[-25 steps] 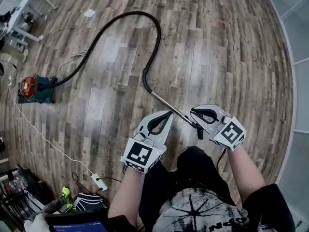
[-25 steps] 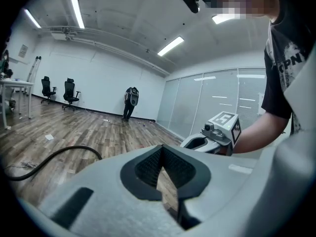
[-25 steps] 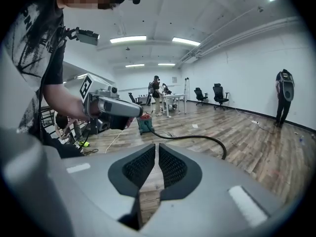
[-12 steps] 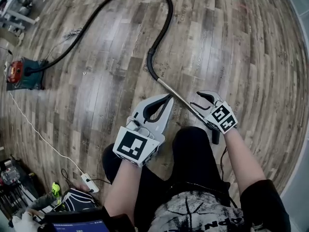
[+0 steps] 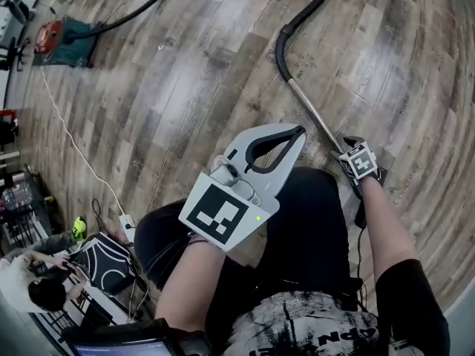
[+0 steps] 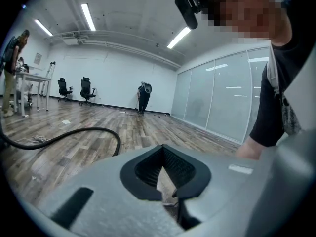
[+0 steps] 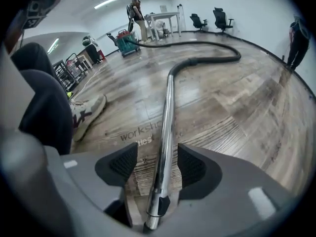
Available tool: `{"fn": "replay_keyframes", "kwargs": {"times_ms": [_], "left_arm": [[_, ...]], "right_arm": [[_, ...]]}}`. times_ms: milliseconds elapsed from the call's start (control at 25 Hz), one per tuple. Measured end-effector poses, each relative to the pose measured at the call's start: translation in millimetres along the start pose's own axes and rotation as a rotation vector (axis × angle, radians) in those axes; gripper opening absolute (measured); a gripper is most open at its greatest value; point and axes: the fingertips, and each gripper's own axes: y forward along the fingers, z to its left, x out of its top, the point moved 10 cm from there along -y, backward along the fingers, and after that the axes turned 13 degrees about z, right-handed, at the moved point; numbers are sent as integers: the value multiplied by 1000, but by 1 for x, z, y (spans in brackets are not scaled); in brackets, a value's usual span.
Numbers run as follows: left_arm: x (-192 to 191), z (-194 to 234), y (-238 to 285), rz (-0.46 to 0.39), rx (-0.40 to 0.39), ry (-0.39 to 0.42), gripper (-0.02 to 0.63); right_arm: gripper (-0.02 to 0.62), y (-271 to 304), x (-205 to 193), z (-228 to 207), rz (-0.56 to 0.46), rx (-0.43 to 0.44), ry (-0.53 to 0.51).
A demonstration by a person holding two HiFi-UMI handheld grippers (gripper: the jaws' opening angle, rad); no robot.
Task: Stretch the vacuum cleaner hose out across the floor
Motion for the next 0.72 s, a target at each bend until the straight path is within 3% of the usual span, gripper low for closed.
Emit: {"fn": "replay_keyframes", "kwargs": {"times_ms": [200,400,720], "left_arm": [[-20,-1,-25,12,82,-76,2],[-40,-3,-36,44,115,-96,2],[-56,0,-40,69,137,-125,3]], "right_arm": [[235,52,-13,-8,129,-2,55],[207,80,-19,-7,197,-35,103],[187,91,-16,-8,208,-80,72]]}}
